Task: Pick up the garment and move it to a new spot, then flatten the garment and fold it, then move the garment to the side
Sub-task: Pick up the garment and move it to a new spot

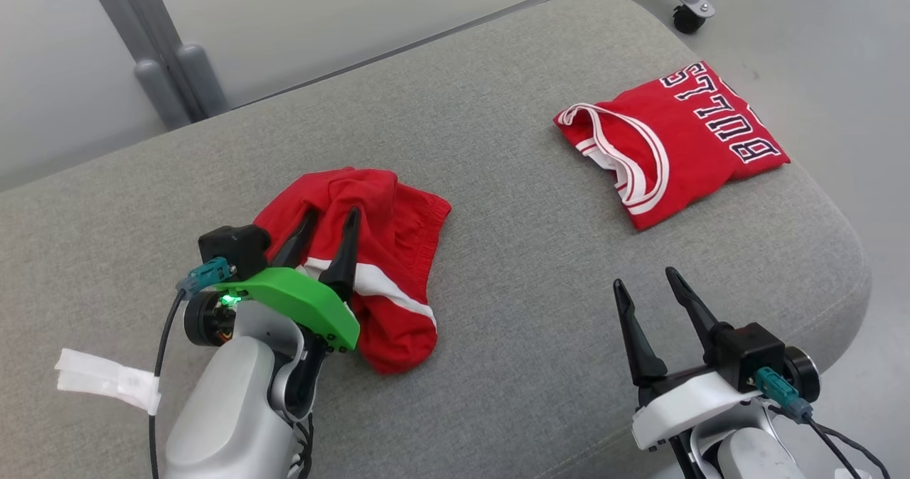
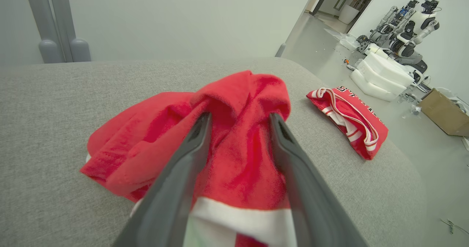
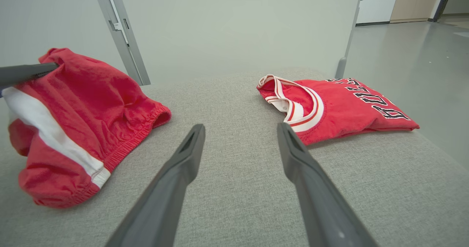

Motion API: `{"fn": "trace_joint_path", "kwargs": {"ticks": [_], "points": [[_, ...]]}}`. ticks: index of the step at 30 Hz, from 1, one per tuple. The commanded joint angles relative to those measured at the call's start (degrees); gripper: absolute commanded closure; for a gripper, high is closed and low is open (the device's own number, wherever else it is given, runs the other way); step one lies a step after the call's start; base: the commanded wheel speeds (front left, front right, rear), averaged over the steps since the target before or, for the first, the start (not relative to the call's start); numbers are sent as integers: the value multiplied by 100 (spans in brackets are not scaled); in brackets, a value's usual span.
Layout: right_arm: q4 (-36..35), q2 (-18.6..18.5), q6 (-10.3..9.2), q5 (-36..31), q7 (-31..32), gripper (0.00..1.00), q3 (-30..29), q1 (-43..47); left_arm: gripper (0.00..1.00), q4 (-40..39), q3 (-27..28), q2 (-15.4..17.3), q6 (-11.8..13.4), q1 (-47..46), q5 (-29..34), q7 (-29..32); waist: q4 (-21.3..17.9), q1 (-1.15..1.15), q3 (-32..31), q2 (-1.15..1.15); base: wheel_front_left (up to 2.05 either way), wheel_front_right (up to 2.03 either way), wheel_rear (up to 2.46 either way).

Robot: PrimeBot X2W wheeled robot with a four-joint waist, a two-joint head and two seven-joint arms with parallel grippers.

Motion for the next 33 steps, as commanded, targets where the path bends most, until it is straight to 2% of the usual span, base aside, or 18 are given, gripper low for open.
{"fn": "trace_joint_path", "kwargs": {"ticks": [1, 6, 11, 16, 22, 29, 33], "points": [[-24, 1, -9, -35, -15, 0, -19, 68, 0, 37, -17, -5, -32, -50, -85, -188, 144, 0, -39, 0, 0, 0, 0], [-12, -3, -9, -92, -15, 0, -113, 178, 0, -129, -184, -46, -36, 216, -269, -872, 521, 0, -263, 0, 0, 0, 0], [-43, -6, -10, -117, -16, 0, -247, 319, 0, -705, -113, 155, -36, 688, -306, -1118, 972, 0, -469, 0, 0, 0, 0], [-73, -5, -9, -157, -16, 0, -391, 452, 0, -1478, 586, 203, 22, 1404, 111, -1140, 1423, 0, -639, 0, 0, 0, 0], [-39, -5, -9, -159, -16, 0, -451, 546, 0, -2074, 1424, 66, 34, 2274, 791, -1143, 1767, 0, -762, 0, 0, 0, 0], [30, -6, -9, -122, -16, 0, -446, 641, 0, -2448, 2001, -78, -35, 3083, 1387, -1144, 1943, 0, -874, 0, 0, 0, 0], [68, -6, -9, -111, -16, 0, -459, 681, 0, -2510, 2011, -85, -37, 3295, 1442, -1144, 1954, 0, -899, 0, 0, 0, 0]]}}
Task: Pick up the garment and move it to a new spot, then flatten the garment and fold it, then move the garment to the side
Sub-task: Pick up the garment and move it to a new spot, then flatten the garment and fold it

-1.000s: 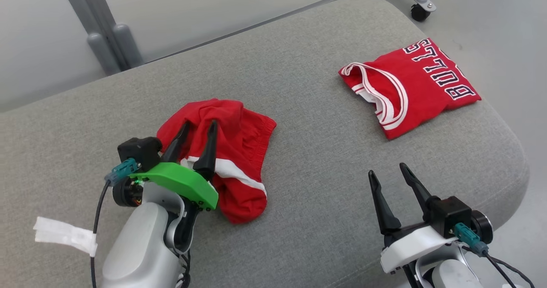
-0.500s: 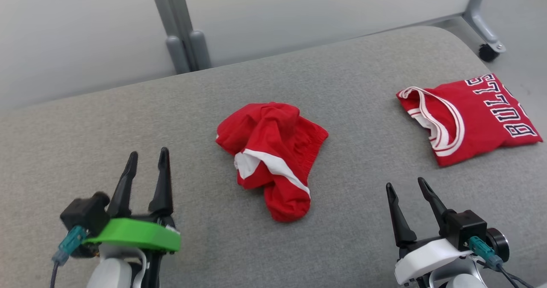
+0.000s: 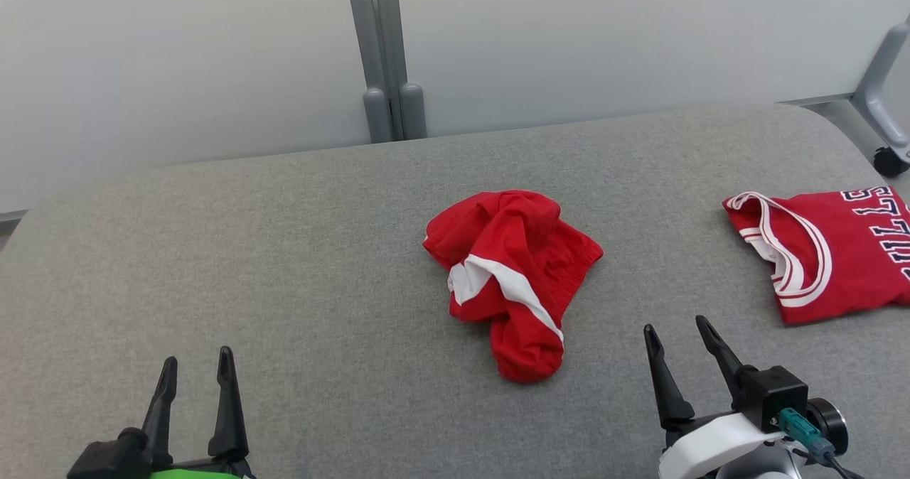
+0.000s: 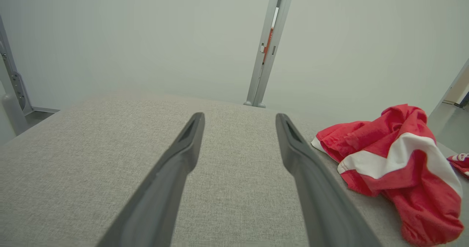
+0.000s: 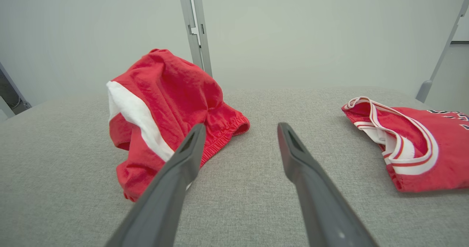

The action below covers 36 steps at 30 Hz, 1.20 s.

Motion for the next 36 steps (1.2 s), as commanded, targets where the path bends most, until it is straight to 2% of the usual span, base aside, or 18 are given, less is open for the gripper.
{"fn": "trace_joint_path", "kwargs": {"ticks": [1, 25, 28, 33, 36], "points": [[20, -14, -9, -5, -16, 0, -18, 90, 0, -43, -11, 3, -16, 98, -3, -15, 17, 0, -15, 0, 0, 0, 0], [151, -13, -9, 83, -15, 0, 129, -41, 0, -14, -147, 69, -17, 51, -55, -15, 83, 0, 48, 0, 0, 0, 0], [434, -14, -9, 56, 38, 0, 265, -256, 0, -7, -184, 66, -17, 24, -72, -15, 152, 0, 81, 0, 0, 0, 0], [1214, -17, -10, 339, 804, 0, 520, -955, 0, -19, -277, 61, -17, -21, -92, -15, 356, 0, 166, 0, 0, 0, 0], [1828, -17, -9, 669, 1239, 0, 459, -1414, 0, -16, -376, 56, -17, -66, -79, -15, 569, 0, 222, 0, 0, 0, 0]]}}
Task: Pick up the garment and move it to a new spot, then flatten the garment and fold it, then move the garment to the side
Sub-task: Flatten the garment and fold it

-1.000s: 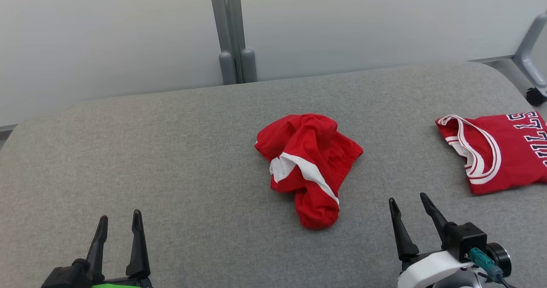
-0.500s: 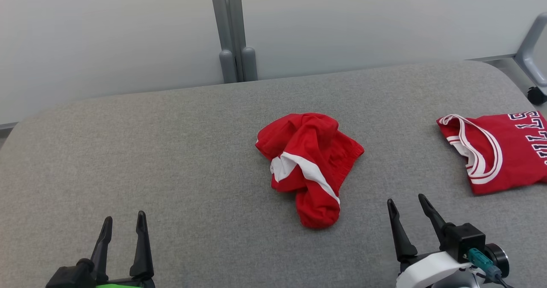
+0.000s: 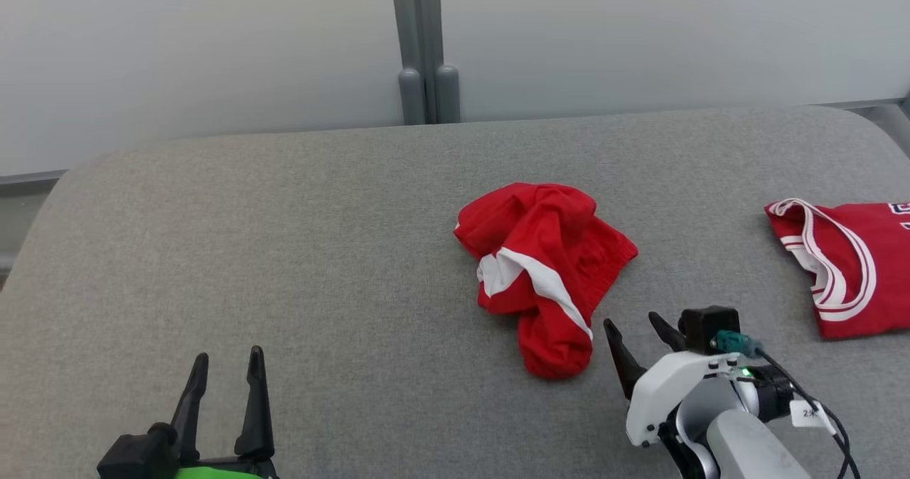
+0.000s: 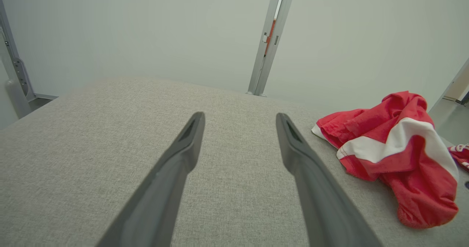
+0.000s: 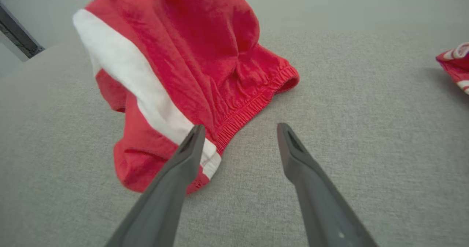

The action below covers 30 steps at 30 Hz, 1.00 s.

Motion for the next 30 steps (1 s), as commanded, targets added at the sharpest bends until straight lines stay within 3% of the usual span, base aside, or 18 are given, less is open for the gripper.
{"fn": "trace_joint_path", "kwargs": {"ticks": [1, 5, 11, 16, 17, 18, 19, 25, 30], "points": [[259, -19, -9, 170, 147, 0, -58, -169, 0, -6, -35, 24, -12, -115, -28, -15, 237, 0, 85, 0, 0, 0, 0], [986, -15, -9, 700, 346, 0, -235, -555, 0, 7, -155, 16, -12, -159, -19, -16, 509, 0, 167, 0, 0, 0, 0], [1688, -25, -7, 1084, 267, 0, 167, -896, 0, -43, -202, 7, -12, -204, -19, -16, 777, 0, 319, 0, 0, 0, 0], [2227, -8, -6, 1004, 431, 0, 616, -1069, 0, -53, -208, 2, -12, -214, -31, -16, 862, 0, 364, 0, 0, 0, 0], [2332, 2, -5, 989, 462, 50, 695, -1092, 0, -49, -212, -3, -12, -221, -33, -16, 872, 0, 365, 0, 0, 0, 0], [2394, 6, -4, 943, 454, 93, 743, -1123, 0, -45, -210, -7, -12, -224, -33, -16, 878, 0, 364, 0, 0, 0, 0], [2462, 11, -4, 854, 386, 100, 773, -1178, 0, -39, -208, -10, -12, -224, -39, -16, 880, 0, 359, 0, 0, 0, 0], [2388, -22, -8, 35, -266, 100, 501, -1674, 0, -32, -182, -28, -12, -138, -73, -16, 827, 0, 258, 0, 0, 0, 0], [1601, -15, -8, 65, -358, 100, 765, -1955, 0, -38, -157, -38, -12, -55, -88, -16, 729, 0, 160, 0, 0, 0, 0]]}}
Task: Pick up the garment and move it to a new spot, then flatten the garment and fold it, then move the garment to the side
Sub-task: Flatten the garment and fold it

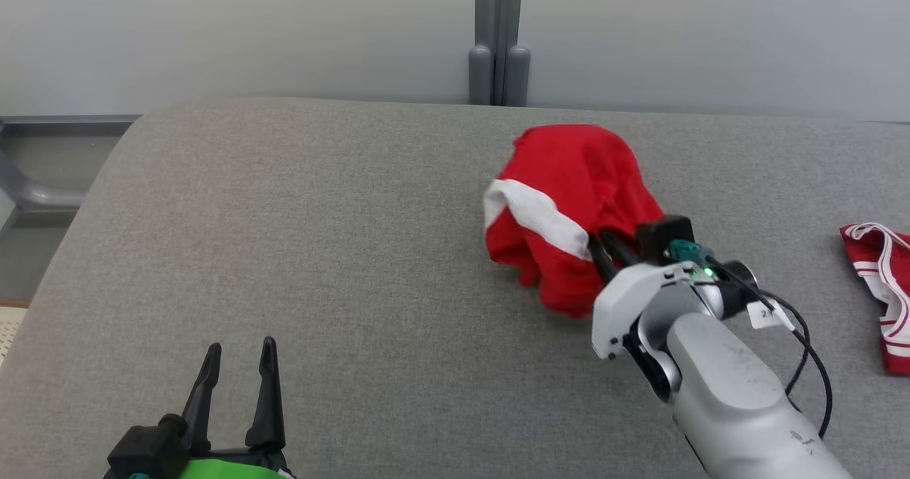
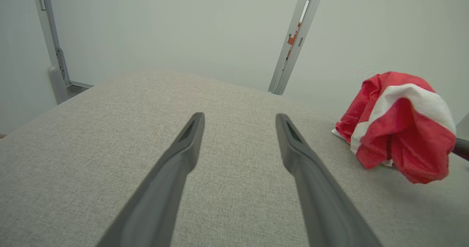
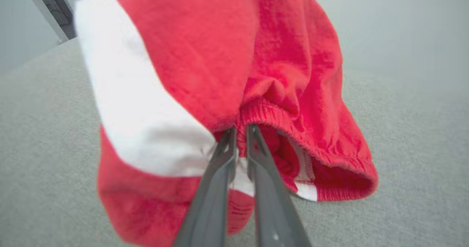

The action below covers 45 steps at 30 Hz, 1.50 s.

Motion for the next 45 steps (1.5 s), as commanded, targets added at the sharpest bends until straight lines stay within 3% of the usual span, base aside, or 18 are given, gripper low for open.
{"fn": "trace_joint_path", "kwargs": {"ticks": [1, 9, 12, 17, 21, 27, 31, 37, 44, 45], "points": [[-261, -9, -5, 106, 57, 100, 154, -133, 0, -26, 23, 6, -12, 61, -62, -16, -64, 0, -45, 0, 0, 0, 0], [-1566, -13, -6, 1042, 595, 100, 1032, -875, 0, -43, 5, -10, -12, 50, -57, -16, -106, 0, -65, 0, 0, 0, 0], [-1902, -12, -6, 1537, 403, 100, 1185, -1321, 0, -47, -28, -14, -12, 43, -58, -16, -65, 0, -48, 0, 0, 0, 0], [-2198, -19, -6, 2244, -227, 100, 946, -1846, 0, -50, -25, -16, -12, 87, -57, -16, -18, 0, -63, 0, 0, 0, 0], [-1703, -20, -6, 1747, -444, 100, 388, -1810, 0, -61, 9, -18, -12, 117, -49, -16, -30, 0, -64, 0, 0, 0, 0], [-498, -61, -6, 428, -199, 100, -893, -1098, 0, -99, 3, -25, -12, 66, -83, -16, -175, 0, 80, 0, 0, 0, 0], [-105, -115, -6, -94, -60, 100, -1686, -558, 0, -100, -11, -28, -12, -40, -86, -16, -284, 0, 192, 0, 0, 0, 0], [-116, -107, -6, -685, 12, 100, -2743, 159, 0, -110, 18, -27, -12, -131, -36, -16, -508, 0, 306, 0, 0, 0, 0], [-490, -39, -6, -935, 290, 100, -3175, 574, 0, -87, -15, -28, -12, -206, -17, -16, -646, 0, 335, 0, 0, 0, 0], [-534, -28, -6, -988, 389, 75, -3186, 652, 0, -81, -26, -28, -12, -217, -21, -16, -652, 0, 325, 0, 0, 0, 0]]}}
